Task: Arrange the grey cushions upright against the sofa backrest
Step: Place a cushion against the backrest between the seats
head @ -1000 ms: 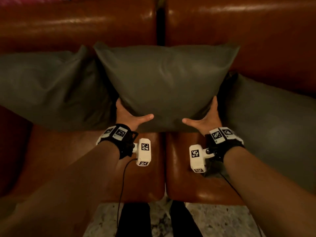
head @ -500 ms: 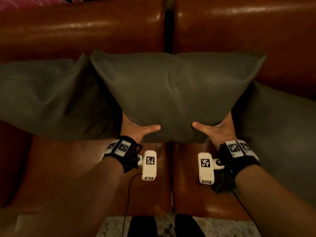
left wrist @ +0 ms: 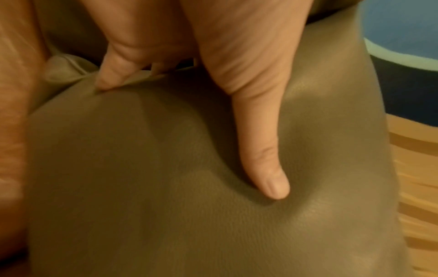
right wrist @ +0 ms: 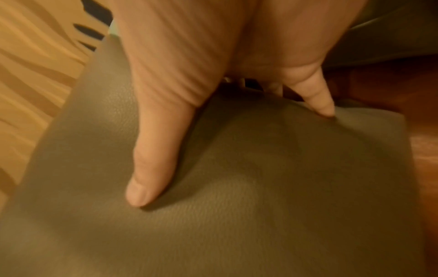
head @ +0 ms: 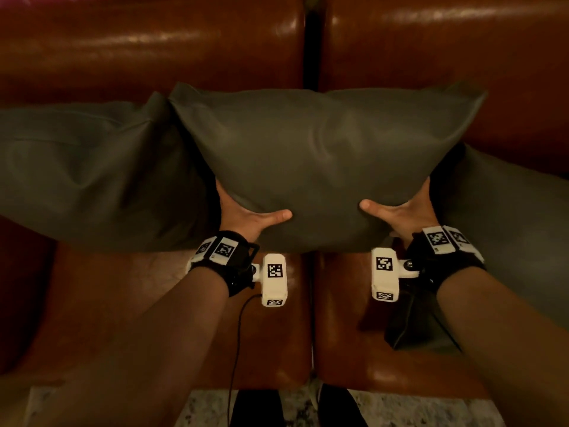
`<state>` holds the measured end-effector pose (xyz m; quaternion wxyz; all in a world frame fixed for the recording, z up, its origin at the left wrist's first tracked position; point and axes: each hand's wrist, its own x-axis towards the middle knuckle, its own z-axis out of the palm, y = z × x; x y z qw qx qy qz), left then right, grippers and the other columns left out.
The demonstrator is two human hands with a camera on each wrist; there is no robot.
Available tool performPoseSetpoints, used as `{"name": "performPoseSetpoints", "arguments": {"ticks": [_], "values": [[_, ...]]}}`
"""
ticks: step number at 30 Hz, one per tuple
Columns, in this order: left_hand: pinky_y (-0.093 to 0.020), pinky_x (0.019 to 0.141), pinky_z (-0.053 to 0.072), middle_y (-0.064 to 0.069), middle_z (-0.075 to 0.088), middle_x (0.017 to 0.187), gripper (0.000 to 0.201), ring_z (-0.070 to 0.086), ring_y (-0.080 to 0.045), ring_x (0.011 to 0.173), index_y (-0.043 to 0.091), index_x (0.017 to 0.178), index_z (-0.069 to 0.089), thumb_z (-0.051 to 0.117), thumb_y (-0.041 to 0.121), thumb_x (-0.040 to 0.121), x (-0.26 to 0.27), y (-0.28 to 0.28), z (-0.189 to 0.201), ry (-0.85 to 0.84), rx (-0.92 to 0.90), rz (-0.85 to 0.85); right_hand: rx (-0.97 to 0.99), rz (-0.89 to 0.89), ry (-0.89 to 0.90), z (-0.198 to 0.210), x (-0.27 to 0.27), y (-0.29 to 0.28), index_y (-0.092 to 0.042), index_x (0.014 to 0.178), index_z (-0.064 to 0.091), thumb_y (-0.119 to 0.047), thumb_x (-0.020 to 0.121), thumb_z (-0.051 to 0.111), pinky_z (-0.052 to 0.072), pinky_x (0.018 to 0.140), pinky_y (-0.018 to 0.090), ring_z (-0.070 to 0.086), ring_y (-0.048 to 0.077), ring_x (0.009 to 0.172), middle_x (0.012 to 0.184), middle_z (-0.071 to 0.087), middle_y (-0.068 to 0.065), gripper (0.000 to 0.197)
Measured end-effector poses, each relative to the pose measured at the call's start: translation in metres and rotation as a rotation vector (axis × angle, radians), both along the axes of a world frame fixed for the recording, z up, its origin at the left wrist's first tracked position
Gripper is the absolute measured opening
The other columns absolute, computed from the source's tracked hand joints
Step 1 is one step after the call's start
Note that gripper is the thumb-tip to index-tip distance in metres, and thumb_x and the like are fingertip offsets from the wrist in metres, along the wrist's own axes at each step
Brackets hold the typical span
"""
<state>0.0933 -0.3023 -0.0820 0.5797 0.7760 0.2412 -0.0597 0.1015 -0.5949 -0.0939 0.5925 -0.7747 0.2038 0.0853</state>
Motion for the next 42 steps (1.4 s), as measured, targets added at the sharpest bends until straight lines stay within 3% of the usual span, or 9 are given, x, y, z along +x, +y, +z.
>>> {"name": "performPoseSetpoints", "arguments": {"ticks": [2, 7, 12, 18, 23, 26, 29, 35, 42], "values": [[-0.033, 0.118, 0.037, 0.007, 0.046, 0.148, 0.14, 0.048, -0.011, 0.134, 0.019, 0.154, 0.024, 0.101, 0.026, 0.038, 0.004, -0.003, 0.001, 0.022, -0.005, -0.025, -0.052, 0.039, -0.038, 0.002, -0.003, 0.004, -0.026, 0.156, 0.022, -0.058, 0.038, 0.097, 0.038, 0.12, 0.046, 0.047, 0.014, 0.139, 0.151, 0.046, -0.006, 0.144], [0.008, 0.082, 0.04, 0.026, 0.052, 0.116, 0.108, 0.051, 0.018, 0.102, 0.019, 0.141, 0.039, 0.097, 0.003, 0.051, 0.002, -0.01, -0.006, 0.009, -0.023, -0.051, -0.08, -0.048, -0.081, -0.006, -0.02, 0.008, -0.01, 0.147, 0.039, -0.021, 0.056, 0.098, 0.041, 0.114, 0.021, 0.055, 0.005, 0.127, 0.14, 0.057, -0.002, 0.11], [-0.012, 0.102, 0.044, 0.006, 0.053, 0.138, 0.121, 0.054, -0.008, 0.125, 0.013, 0.151, 0.032, 0.099, 0.01, 0.051, 0.017, -0.008, -0.003, 0.018, 0.014, -0.021, -0.139, -0.044, -0.072, -0.009, -0.001, 0.018, -0.012, 0.155, 0.023, -0.025, 0.055, 0.099, 0.026, 0.104, -0.001, 0.043, 0.006, 0.134, 0.148, 0.043, -0.006, 0.127], [-0.03, 0.124, 0.025, 0.0, 0.024, 0.165, 0.16, 0.031, -0.012, 0.149, 0.022, 0.161, 0.0, 0.1, 0.04, 0.038, 0.0, -0.015, 0.027, 0.003, 0.165, -0.005, -0.158, -0.114, -0.078, 0.005, -0.012, 0.023, -0.018, 0.162, 0.002, -0.054, 0.038, 0.094, 0.024, 0.127, 0.036, 0.03, 0.015, 0.152, 0.164, 0.025, 0.001, 0.158], [-0.041, 0.124, 0.021, -0.007, -0.002, 0.17, 0.17, 0.015, -0.026, 0.156, 0.037, 0.153, -0.03, 0.101, 0.036, 0.043, 0.008, -0.036, 0.033, 0.146, 0.298, -0.074, -0.165, -0.14, -0.021, 0.012, -0.019, 0.038, -0.023, 0.162, -0.015, -0.028, 0.049, 0.101, 0.009, 0.12, 0.02, 0.009, 0.019, 0.158, 0.17, 0.001, 0.009, 0.162], [-0.052, 0.124, 0.025, -0.008, -0.005, 0.17, 0.173, 0.015, -0.03, 0.156, 0.043, 0.149, -0.033, 0.101, 0.041, 0.04, 0.023, -0.033, 0.02, 0.163, 0.328, -0.077, -0.211, -0.15, 0.038, 0.013, 0.0, 0.046, -0.029, 0.16, -0.018, -0.029, 0.05, 0.101, 0.011, 0.126, 0.035, 0.007, 0.027, 0.158, 0.17, -0.003, 0.012, 0.162], [-0.049, 0.124, 0.026, -0.008, 0.0, 0.169, 0.174, 0.02, -0.028, 0.155, 0.043, 0.15, -0.032, 0.101, 0.04, 0.038, 0.031, -0.032, 0.012, 0.126, 0.294, -0.061, -0.235, -0.13, 0.052, 0.009, 0.011, 0.047, -0.026, 0.161, -0.018, -0.032, 0.053, 0.1, 0.012, 0.128, 0.042, 0.007, 0.031, 0.158, 0.171, -0.003, 0.011, 0.16], [-0.022, 0.115, 0.014, -0.001, 0.006, 0.169, 0.165, 0.019, -0.016, 0.154, 0.035, 0.158, -0.019, 0.102, 0.025, 0.045, 0.01, -0.027, 0.012, 0.07, 0.204, 0.002, -0.182, -0.154, 0.009, 0.003, -0.008, 0.031, -0.023, 0.162, -0.012, -0.026, 0.054, 0.1, 0.011, 0.115, 0.016, 0.013, 0.017, 0.157, 0.171, 0.003, 0.004, 0.156], [-0.041, 0.115, 0.043, 0.002, 0.053, 0.146, 0.142, 0.053, -0.016, 0.134, 0.022, 0.151, 0.032, 0.101, 0.038, 0.028, 0.011, -0.024, 0.006, 0.079, 0.006, 0.014, -0.074, -0.111, -0.027, -0.002, -0.009, 0.031, -0.014, 0.151, 0.032, -0.034, 0.044, 0.1, 0.04, 0.117, 0.026, 0.053, 0.016, 0.133, 0.144, 0.054, 0.003, 0.128]]}}
